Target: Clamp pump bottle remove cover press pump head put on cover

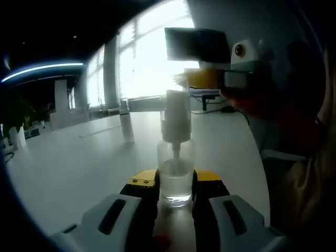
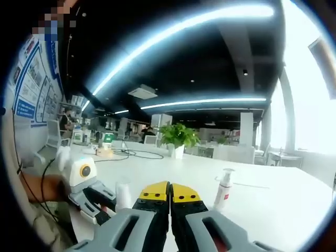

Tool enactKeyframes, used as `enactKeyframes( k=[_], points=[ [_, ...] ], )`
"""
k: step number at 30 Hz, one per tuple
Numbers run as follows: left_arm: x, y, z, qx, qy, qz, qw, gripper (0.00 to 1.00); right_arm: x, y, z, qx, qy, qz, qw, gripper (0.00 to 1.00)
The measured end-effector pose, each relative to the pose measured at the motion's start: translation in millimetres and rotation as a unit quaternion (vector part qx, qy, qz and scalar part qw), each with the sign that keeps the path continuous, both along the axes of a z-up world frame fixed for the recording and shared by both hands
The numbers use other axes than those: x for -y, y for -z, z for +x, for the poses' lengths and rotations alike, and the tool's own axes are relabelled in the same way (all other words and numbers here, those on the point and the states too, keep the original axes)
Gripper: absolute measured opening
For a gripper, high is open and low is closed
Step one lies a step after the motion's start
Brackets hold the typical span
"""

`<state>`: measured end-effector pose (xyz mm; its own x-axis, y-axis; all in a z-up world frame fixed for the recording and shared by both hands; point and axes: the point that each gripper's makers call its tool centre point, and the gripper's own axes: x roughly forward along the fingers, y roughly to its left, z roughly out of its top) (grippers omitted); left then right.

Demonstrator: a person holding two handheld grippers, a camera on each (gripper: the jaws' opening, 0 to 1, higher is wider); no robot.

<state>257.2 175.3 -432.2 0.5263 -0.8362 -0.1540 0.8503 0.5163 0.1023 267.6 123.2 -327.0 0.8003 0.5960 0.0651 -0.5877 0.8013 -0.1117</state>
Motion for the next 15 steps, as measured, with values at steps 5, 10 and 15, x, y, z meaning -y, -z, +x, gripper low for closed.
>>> enactKeyframes(
  k=[5,10,15],
  points=[
    [0.7,-0.1,-0.8,0.0,0.0,0.0,1.0,0.15,7.2,5.1,1.9,-0.004,0.006,-0.001,1.0,0.0],
    [0.9,-0.1,-0.6,-0.001,0.0,0.0,1.0,0.15,14.4,12.7,4.4,-0.009,0.013,-0.003,0.9999,0.0],
    [0.2,0.2,0.2,-0.001,0.0,0.0,1.0,0.15,23.0,24.0,9.0,-0.016,0.021,-0.005,0.9996,0.0]
  ],
)
